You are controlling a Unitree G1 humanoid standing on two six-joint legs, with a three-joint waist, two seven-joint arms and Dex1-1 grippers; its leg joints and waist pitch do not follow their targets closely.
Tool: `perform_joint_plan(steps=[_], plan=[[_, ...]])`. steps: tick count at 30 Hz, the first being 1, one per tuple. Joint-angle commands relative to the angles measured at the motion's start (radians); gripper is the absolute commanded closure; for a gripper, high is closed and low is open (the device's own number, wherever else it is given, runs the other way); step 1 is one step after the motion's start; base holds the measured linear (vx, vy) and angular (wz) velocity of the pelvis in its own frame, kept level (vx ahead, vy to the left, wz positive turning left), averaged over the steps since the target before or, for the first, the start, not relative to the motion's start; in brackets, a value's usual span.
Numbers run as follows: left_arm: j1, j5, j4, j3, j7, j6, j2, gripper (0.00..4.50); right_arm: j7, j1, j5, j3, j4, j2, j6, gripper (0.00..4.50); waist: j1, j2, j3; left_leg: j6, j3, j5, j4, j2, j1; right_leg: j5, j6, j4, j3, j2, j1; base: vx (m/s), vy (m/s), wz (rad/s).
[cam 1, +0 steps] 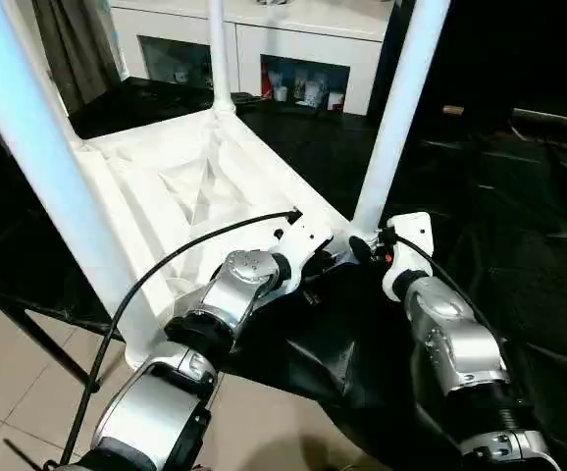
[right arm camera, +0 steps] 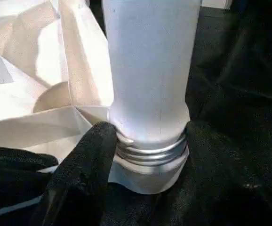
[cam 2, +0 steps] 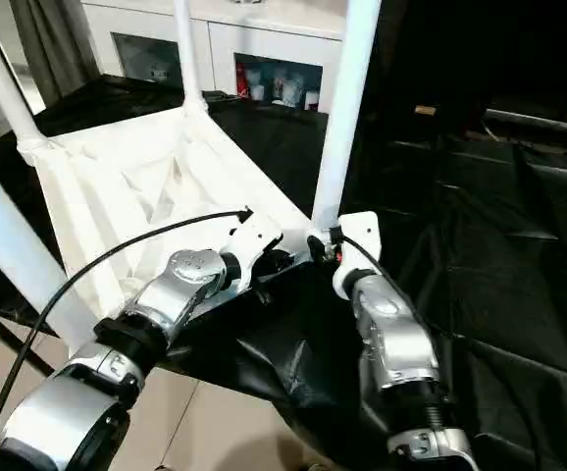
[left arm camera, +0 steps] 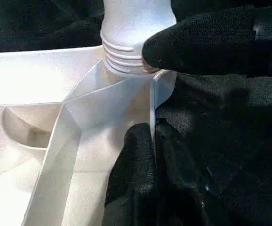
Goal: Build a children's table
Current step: Rotate leg to tighten
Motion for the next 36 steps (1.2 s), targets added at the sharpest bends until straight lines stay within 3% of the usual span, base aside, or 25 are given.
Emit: perform_joint_plan(steps=[1, 4, 7, 9, 13, 14, 19, 24, 30, 33, 34, 36], plan=[[-0.012, -0.004, -0.003, -0.019, -0.032, -0.052, -0.034, 4.5, 0.044, 0.001, 0.028, 0.02, 0.002, 0.025, -0.002, 1.68, 0.007, -0.017, -0.065, 0.065, -0.003, -0.195, -0.065, 0.012, -0.005, -0.363, -0.142, -0.088, 0.038, -0.059, 0.059, 0.0, 0.0, 0.0], [-0.007, -0.008, -0.009, -0.018, -0.06, -0.063, -0.02, 4.5, 0.102, 0.012, 0.032, 0.015, -0.036, -0.026, -0.004, 1.43, 0.008, -0.016, -0.065, 0.067, -0.004, -0.201, -0.066, 0.013, -0.004, -0.383, -0.132, -0.089, 0.038, -0.06, 0.058, 0.0, 0.0, 0.0], [-0.003, -0.014, -0.013, -0.018, -0.089, -0.077, -0.006, 4.5, 0.151, 0.022, 0.032, 0.023, -0.062, -0.071, 0.002, 1.16, 0.015, -0.017, -0.066, 0.078, -0.003, -0.174, -0.064, 0.014, -0.008, -0.334, -0.137, -0.084, 0.039, -0.058, 0.062, 0.0, 0.0, 0.0], [0.0, -0.017, -0.013, -0.017, -0.112, -0.088, 0.012, 4.5, 0.22, 0.036, 0.039, 0.033, -0.097, -0.123, 0.014, 1.16, 0.017, -0.013, -0.066, 0.082, -0.003, -0.175, -0.064, 0.014, -0.006, -0.326, -0.146, -0.084, 0.039, -0.059, 0.061, 0.0, 0.0, 0.0], [0.025, -0.037, -0.048, -0.02, -0.226, -0.121, 0.067, 4.5, 0.434, 0.096, 0.07, 0.068, -0.208, -0.278, 0.057, 1.16, 0.03, -0.015, -0.063, 0.096, -0.003, -0.189, -0.064, 0.017, -0.005, -0.346, -0.135, -0.087, 0.04, -0.059, 0.064, 0.0, 0.0, 0.0], [0.025, -0.037, -0.048, -0.02, -0.226, -0.121, 0.067, 4.5, 0.434, 0.096, 0.07, 0.068, -0.208, -0.278, 0.057, 1.16, 0.033, -0.015, -0.064, 0.096, -0.003, -0.19, -0.064, 0.019, -0.003, -0.352, -0.137, -0.086, 0.041, -0.061, 0.061, 0.0, 0.0, 0.0], [0.078, -0.12, -0.166, -0.024, -0.454, -0.112, 0.121, 4.5, 0.569, 0.13, 0.065, 0.1, -0.254, -0.385, 0.054, 1.16, 0.038, -0.017, -0.064, 0.084, -0.003, -0.198, -0.065, 0.02, -0.003, -0.373, -0.144, -0.085, 0.04, -0.062, 0.059, 0.0, 0.0, 0.0], [0.123, -0.145, -0.262, -0.057, -0.575, -0.079, 0.169, 4.5, 0.612, 0.134, 0.073, 0.125, -0.267, -0.412, 0.065, 1.16, 0.04, -0.013, -0.064, 0.081, -0.003, -0.193, -0.065, 0.024, -0.004, -0.346, -0.161, -0.078, 0.043, -0.063, 0.057, 0.0, 0.0, 0.0], [0.159, -0.15, -0.336, -0.061, -0.617, -0.045, 0.201, 4.5, 0.629, 0.128, 0.073, 0.131, -0.26, -0.405, 0.066, 1.16, 0.034, -0.013, -0.064, 0.068, -0.004, -0.2, -0.067, 0.025, -0.003, -0.34, -0.164, -0.077, 0.042, -0.064, 0.057, 0.0, 0.0, 0.0], [0.169, -0.15, -0.355, -0.062, -0.622, -0.033, 0.213, 4.5, 0.647, 0.132, 0.084, 0.132, -0.261, -0.408, 0.065, 1.16, 0.036, -0.011, -0.066, 0.076, -0.002, -0.176, -0.065, 0.026, -0.005, -0.285, -0.18, -0.07, 0.044, -0.062, 0.057, 0.0, 0.0, 0.0], [0.17, -0.149, -0.357, -0.061, -0.622, -0.031, 0.216, 4.5, 0.648, 0.132, 0.093, 0.127, -0.262, -0.406, 0.069, 1.43, 0.037, -0.009, -0.065, 0.076, -0.002, -0.176, -0.065, 0.025, -0.004, -0.282, -0.183, -0.07, 0.043, -0.062, 0.057, 0.0, 0.0, 0.0], [0.17, -0.149, -0.358, -0.06, -0.622, -0.03, 0.217, 4.5, 0.647, 0.131, 0.097, 0.124, -0.262, -0.404, 0.069, 1.5, 0.036, -0.011, -0.065, 0.074, -0.001, -0.181, -0.064, 0.024, -0.005, -0.288, -0.181, -0.072, 0.043, -0.061, 0.058, 0.0, 0.0, 0.0]])
